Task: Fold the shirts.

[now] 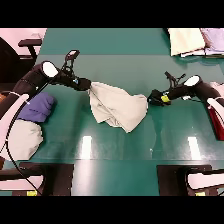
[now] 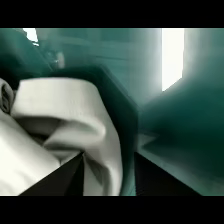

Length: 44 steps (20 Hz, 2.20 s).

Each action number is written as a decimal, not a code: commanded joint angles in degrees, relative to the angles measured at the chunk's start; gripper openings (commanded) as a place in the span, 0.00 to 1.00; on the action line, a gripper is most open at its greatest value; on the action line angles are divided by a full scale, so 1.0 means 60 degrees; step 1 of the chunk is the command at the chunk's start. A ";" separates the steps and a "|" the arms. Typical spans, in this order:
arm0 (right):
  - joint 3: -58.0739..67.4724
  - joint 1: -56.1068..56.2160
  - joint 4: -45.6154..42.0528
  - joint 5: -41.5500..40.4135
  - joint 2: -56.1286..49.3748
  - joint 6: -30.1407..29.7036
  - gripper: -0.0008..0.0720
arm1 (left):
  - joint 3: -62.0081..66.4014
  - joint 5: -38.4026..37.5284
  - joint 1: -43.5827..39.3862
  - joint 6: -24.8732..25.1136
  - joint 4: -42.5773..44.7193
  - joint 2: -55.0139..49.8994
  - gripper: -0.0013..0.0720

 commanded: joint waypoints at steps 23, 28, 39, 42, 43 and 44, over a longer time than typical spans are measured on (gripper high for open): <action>0.6659 0.0342 -0.3322 0.2149 0.6502 0.0758 0.03 | 0.5333 -0.3275 0.0273 0.0000 0.1993 0.6043 0.06; 0.5727 0.0357 -0.3231 0.3920 0.4656 0.1224 0.03 | 0.2696 -0.4787 0.0273 -0.0095 0.1982 0.5151 0.06; 0.0831 0.0353 -0.3249 0.2707 0.4167 0.1151 0.03 | -0.4827 -0.3982 -0.0648 0.0546 0.0310 0.4761 0.06; 0.0838 0.0346 -0.3246 0.2568 0.4164 0.1151 0.03 | -0.4779 -0.3432 -0.0648 0.1013 -0.0969 0.4761 0.59; 0.0838 0.0346 -0.3242 0.2528 0.4164 0.1151 0.03 | -0.4765 -0.3348 -0.0648 0.1024 -0.1228 0.4761 0.63; 0.0838 0.0342 -0.3242 0.2514 0.4164 0.1151 0.03 | -0.4608 -0.3359 -0.0605 0.1100 -0.1202 0.4761 0.63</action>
